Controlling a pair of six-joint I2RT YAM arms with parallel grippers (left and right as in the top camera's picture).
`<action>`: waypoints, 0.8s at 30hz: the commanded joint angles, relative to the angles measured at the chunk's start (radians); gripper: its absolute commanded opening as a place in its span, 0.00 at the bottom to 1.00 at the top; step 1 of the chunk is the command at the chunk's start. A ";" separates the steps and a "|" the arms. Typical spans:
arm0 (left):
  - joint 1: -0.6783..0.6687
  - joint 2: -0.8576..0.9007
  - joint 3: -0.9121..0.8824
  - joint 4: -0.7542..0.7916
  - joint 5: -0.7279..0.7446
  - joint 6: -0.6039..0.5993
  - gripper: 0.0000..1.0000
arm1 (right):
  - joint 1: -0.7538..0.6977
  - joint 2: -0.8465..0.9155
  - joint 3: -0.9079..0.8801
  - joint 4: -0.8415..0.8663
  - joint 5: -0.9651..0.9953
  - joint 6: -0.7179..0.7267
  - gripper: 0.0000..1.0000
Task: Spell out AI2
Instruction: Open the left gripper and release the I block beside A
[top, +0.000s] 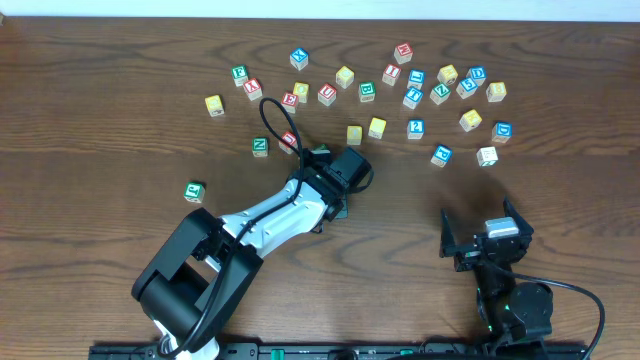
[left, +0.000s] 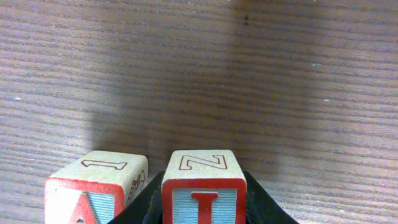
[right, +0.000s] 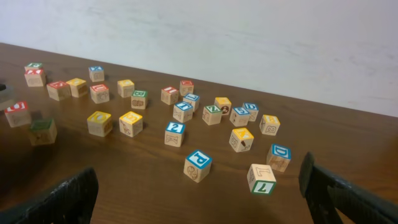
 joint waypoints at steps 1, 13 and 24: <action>0.006 0.007 -0.016 -0.007 0.005 0.020 0.26 | -0.008 -0.005 -0.002 -0.004 0.005 0.011 0.99; 0.006 -0.008 -0.014 -0.019 0.005 0.021 0.42 | -0.008 -0.005 -0.002 -0.004 0.004 0.011 0.99; 0.006 -0.010 -0.014 -0.019 0.005 0.028 0.51 | -0.008 -0.005 -0.002 -0.004 0.005 0.011 0.99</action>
